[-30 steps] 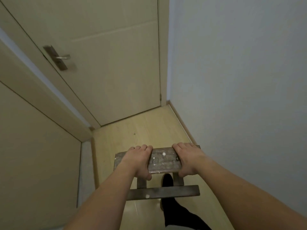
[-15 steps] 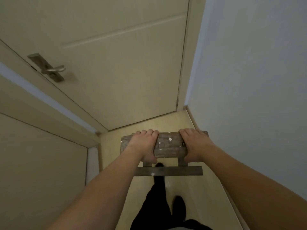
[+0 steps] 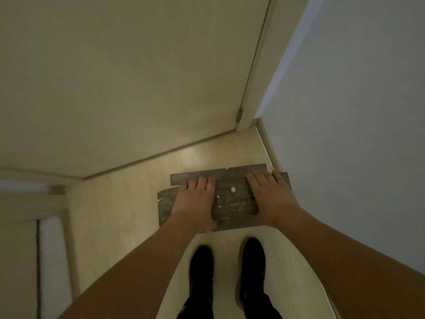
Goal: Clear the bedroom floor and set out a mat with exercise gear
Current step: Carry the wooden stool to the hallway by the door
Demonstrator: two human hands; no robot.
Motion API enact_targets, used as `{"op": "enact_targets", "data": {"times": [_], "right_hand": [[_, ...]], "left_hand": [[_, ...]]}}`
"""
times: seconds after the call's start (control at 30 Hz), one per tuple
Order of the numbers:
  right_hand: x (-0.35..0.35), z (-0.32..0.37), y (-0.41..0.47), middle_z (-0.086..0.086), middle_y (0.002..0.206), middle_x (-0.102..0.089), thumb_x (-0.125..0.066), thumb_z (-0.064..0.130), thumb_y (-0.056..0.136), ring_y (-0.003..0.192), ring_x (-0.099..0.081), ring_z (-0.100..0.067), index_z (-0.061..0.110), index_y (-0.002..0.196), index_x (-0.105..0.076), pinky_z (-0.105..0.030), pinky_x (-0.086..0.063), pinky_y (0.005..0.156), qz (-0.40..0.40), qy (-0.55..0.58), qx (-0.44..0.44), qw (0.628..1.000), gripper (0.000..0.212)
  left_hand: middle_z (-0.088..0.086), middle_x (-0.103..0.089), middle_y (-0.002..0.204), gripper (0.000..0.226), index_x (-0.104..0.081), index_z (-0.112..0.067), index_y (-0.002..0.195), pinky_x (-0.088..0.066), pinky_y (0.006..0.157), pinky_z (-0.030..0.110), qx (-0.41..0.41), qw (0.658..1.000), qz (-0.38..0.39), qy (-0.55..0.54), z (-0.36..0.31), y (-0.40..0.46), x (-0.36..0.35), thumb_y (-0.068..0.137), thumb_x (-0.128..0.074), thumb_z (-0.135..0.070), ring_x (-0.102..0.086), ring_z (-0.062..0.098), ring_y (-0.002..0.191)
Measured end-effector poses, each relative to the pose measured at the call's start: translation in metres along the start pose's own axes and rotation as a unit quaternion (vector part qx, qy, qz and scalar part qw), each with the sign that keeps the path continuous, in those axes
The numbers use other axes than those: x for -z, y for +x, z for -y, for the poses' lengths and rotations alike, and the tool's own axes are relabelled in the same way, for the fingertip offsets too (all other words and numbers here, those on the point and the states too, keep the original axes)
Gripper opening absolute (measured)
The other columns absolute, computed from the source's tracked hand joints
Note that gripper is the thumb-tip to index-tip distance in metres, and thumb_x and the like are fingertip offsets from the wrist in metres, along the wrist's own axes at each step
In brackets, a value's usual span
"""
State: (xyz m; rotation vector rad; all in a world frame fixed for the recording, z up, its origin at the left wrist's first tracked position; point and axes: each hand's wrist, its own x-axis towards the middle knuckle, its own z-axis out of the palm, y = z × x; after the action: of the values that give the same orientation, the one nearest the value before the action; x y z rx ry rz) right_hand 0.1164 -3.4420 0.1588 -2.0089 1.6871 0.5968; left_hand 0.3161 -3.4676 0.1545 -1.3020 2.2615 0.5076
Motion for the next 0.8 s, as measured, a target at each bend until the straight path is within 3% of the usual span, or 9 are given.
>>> {"op": "enact_targets", "data": {"times": [0.2, 0.43, 0.6, 0.8], "right_hand": [[-0.130, -0.036, 0.123, -0.008, 0.155, -0.016, -0.066, 0.045, 0.078, 0.144, -0.015, -0.028, 0.011, 0.152, -0.001, -0.045, 0.002, 0.119, 0.031, -0.035, 0.007, 0.999, 0.104], [-0.193, -0.046, 0.164, -0.011, 0.158, -0.005, -0.065, 0.037, 0.082, 0.147, -0.003, -0.029, 0.009, 0.151, 0.009, -0.044, 0.006, 0.118, 0.068, -0.034, -0.011, 0.997, 0.106], [-0.137, -0.041, 0.105, -0.009, 0.161, 0.006, -0.049, 0.029, 0.092, 0.148, 0.009, -0.027, 0.011, 0.151, 0.015, -0.041, 0.006, 0.119, 0.069, 0.058, -0.049, 0.995, 0.088], [0.016, -0.018, -0.054, -0.008, 0.160, -0.005, -0.053, 0.023, 0.091, 0.147, -0.007, -0.024, 0.012, 0.153, 0.000, -0.036, -0.008, 0.120, 0.066, 0.197, -0.129, 0.970, 0.083]], "left_hand": [[0.010, -0.031, 0.145, 0.112, -0.013, -0.013, 0.149, -0.024, 0.114, 0.048, 0.002, 1.000, 0.021, 0.001, 0.003, 0.133, -0.130, 0.067, -0.068, -0.066, -0.035, 0.031, 0.131], [0.011, -0.029, 0.146, 0.110, -0.011, -0.013, 0.150, -0.019, 0.116, 0.047, 0.009, 0.999, 0.032, -0.015, -0.005, 0.175, -0.189, 0.070, -0.066, -0.065, -0.029, 0.032, 0.134], [0.010, -0.007, 0.159, 0.106, 0.003, -0.011, 0.154, 0.007, 0.121, 0.048, 0.033, 0.996, 0.075, -0.029, -0.005, 0.133, -0.130, 0.082, -0.056, -0.063, -0.001, 0.031, 0.148], [0.008, -0.013, 0.161, 0.079, -0.007, -0.011, 0.155, 0.007, 0.120, 0.043, 0.010, 0.996, 0.075, -0.049, -0.034, 0.017, 0.031, 0.096, -0.043, -0.049, -0.007, 0.027, 0.149]]}}
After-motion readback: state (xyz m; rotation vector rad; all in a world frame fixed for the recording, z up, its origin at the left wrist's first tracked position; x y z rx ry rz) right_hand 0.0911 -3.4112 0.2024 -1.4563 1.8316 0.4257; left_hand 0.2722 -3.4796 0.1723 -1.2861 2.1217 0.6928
